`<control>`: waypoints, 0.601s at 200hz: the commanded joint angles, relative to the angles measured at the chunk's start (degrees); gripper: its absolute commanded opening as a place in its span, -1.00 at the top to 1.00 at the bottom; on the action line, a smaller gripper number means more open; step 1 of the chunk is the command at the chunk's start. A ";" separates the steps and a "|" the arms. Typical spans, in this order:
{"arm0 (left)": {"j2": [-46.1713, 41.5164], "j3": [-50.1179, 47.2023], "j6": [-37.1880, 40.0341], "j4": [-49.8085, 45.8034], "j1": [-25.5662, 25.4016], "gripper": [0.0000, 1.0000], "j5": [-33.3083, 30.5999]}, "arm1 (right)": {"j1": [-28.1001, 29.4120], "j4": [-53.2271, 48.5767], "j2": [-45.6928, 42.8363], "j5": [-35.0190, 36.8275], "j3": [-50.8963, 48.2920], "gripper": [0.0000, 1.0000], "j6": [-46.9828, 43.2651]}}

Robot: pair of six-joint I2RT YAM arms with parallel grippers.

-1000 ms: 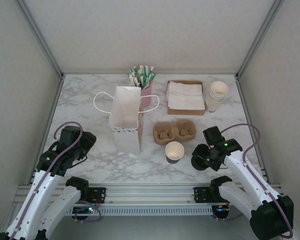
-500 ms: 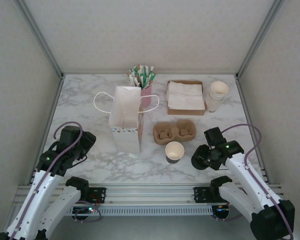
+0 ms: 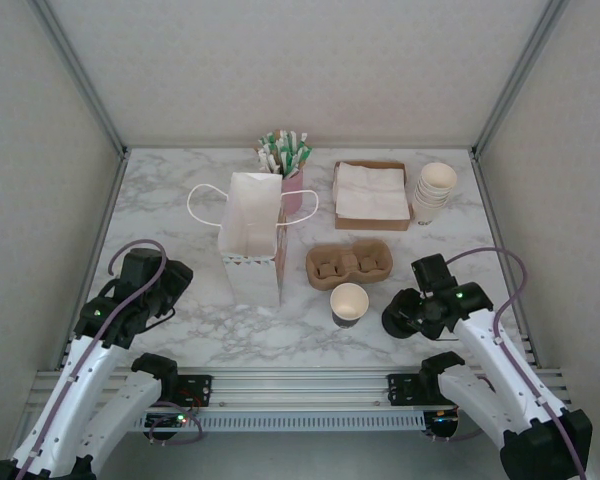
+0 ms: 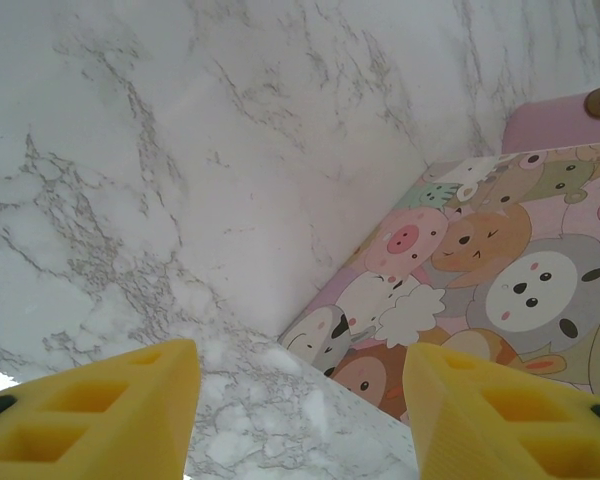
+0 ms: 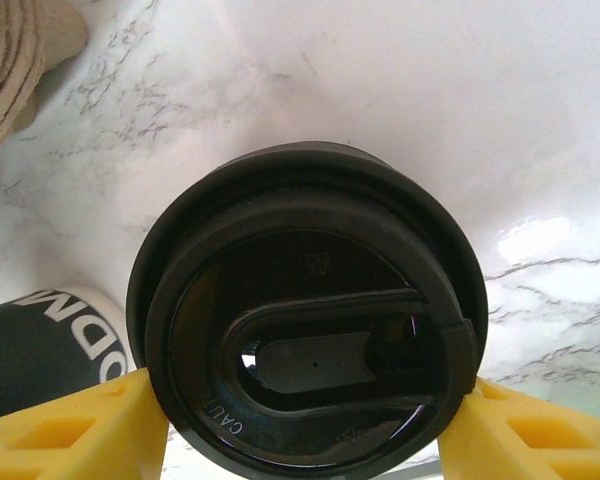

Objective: Pack the takeout coffee

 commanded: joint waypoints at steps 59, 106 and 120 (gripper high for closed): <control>0.95 1.54 -1.49 1.38 -0.45 -0.10 -0.92 | -3.86 -4.49 8.33 0.00 4.22 -0.06 -1.55; 0.97 1.58 -1.40 1.56 -0.45 -0.10 -0.93 | -5.23 -4.53 7.21 -1.05 5.89 -0.06 -0.95; 1.03 1.33 -1.40 1.73 -0.45 -0.10 -0.93 | -5.81 -6.62 8.40 0.49 7.28 -0.28 -2.05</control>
